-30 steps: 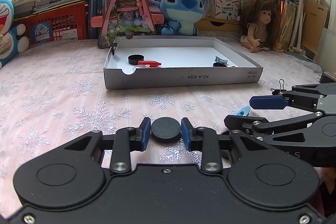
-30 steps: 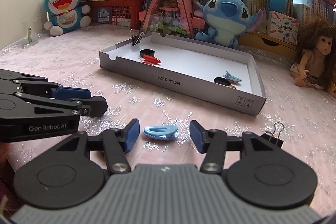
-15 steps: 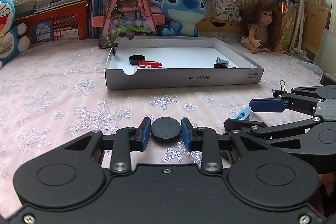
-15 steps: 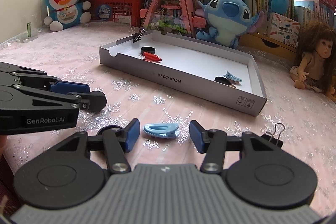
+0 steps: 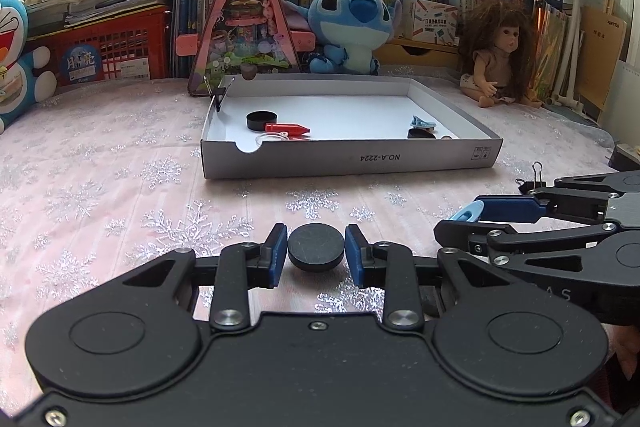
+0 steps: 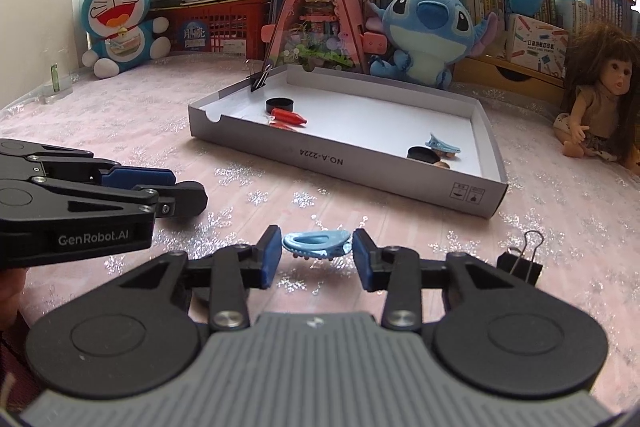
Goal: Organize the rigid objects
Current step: 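Carry the black lid and blue clip over the white tray with both tools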
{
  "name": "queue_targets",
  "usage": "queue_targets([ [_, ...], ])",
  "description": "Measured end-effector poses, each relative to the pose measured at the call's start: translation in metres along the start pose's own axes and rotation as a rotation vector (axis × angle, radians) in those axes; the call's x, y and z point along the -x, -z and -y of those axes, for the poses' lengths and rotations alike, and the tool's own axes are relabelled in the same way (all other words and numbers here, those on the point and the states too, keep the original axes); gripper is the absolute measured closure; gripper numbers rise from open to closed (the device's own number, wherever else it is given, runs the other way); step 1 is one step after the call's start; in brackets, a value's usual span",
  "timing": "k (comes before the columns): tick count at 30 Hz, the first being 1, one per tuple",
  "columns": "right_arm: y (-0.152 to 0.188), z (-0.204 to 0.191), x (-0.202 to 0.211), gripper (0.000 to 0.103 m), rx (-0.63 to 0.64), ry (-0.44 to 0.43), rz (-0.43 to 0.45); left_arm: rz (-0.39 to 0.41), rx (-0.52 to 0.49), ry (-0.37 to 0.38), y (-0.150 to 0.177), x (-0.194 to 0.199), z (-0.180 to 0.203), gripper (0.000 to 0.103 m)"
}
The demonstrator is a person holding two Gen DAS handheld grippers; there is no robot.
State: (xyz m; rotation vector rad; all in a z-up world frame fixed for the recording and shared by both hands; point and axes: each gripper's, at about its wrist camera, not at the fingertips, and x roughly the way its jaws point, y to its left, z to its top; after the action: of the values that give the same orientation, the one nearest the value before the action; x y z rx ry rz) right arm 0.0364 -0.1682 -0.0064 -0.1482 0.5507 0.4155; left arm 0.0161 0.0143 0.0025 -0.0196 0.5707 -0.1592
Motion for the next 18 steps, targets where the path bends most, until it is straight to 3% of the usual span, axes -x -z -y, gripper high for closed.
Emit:
queue_targets([
  [18, -0.034, 0.042, 0.001, 0.058, -0.095, 0.086, 0.075, 0.06, 0.047, -0.013, -0.057, -0.015, -0.015, 0.074],
])
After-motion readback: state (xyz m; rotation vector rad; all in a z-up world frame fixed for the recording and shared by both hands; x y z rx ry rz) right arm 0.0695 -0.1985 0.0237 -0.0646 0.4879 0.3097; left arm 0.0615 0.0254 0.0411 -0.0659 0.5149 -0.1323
